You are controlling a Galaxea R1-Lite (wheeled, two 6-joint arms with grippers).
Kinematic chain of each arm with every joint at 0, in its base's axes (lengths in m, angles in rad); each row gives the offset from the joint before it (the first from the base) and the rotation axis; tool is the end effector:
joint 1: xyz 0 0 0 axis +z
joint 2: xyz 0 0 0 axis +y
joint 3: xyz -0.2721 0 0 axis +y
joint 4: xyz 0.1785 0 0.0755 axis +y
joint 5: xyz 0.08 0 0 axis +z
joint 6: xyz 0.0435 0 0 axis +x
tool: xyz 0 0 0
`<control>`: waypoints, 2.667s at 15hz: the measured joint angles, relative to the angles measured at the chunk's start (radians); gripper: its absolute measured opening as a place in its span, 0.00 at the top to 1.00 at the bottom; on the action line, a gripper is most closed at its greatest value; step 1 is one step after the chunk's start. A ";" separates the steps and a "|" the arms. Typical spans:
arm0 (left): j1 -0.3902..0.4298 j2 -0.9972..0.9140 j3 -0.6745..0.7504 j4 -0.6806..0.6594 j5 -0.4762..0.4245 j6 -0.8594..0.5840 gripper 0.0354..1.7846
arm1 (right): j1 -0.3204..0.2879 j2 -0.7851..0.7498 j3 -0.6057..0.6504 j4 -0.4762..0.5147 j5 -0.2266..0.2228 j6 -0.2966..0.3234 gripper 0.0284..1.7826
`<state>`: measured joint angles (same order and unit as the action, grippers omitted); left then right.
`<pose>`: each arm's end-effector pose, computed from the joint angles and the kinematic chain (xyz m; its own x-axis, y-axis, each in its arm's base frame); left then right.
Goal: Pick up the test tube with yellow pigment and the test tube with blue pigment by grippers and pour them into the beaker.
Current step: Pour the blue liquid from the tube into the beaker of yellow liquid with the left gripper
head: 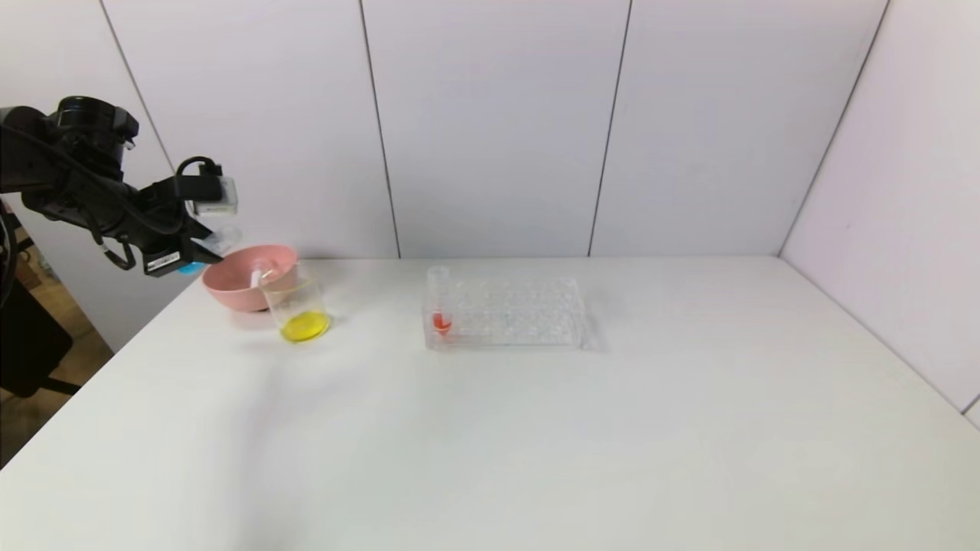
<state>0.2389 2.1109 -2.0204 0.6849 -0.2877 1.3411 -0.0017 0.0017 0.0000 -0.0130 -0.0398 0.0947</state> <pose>0.4027 0.0854 0.2072 0.7325 -0.1136 -0.6712 0.6554 0.3843 0.6502 0.0300 -0.0018 0.0771 0.9991 -0.0415 0.0113 0.0402 0.9947 0.0950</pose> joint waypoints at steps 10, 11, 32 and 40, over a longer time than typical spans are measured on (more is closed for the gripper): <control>-0.057 0.015 0.001 -0.075 0.074 0.145 0.77 | 0.000 0.000 0.000 0.000 0.000 0.000 0.04; -0.059 0.016 0.001 -0.075 0.075 0.154 0.77 | 0.000 0.000 0.000 0.000 0.000 0.000 0.04; -0.090 0.012 0.002 0.014 0.160 0.204 0.77 | 0.000 0.000 0.000 0.000 0.000 0.000 0.04; -0.094 0.008 0.000 0.051 0.194 0.190 0.77 | 0.000 0.000 0.000 0.000 0.000 0.000 0.04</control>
<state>0.1447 2.1185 -2.0200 0.7364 -0.0932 1.5313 -0.0017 0.0017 0.0000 -0.0130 -0.0398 0.0947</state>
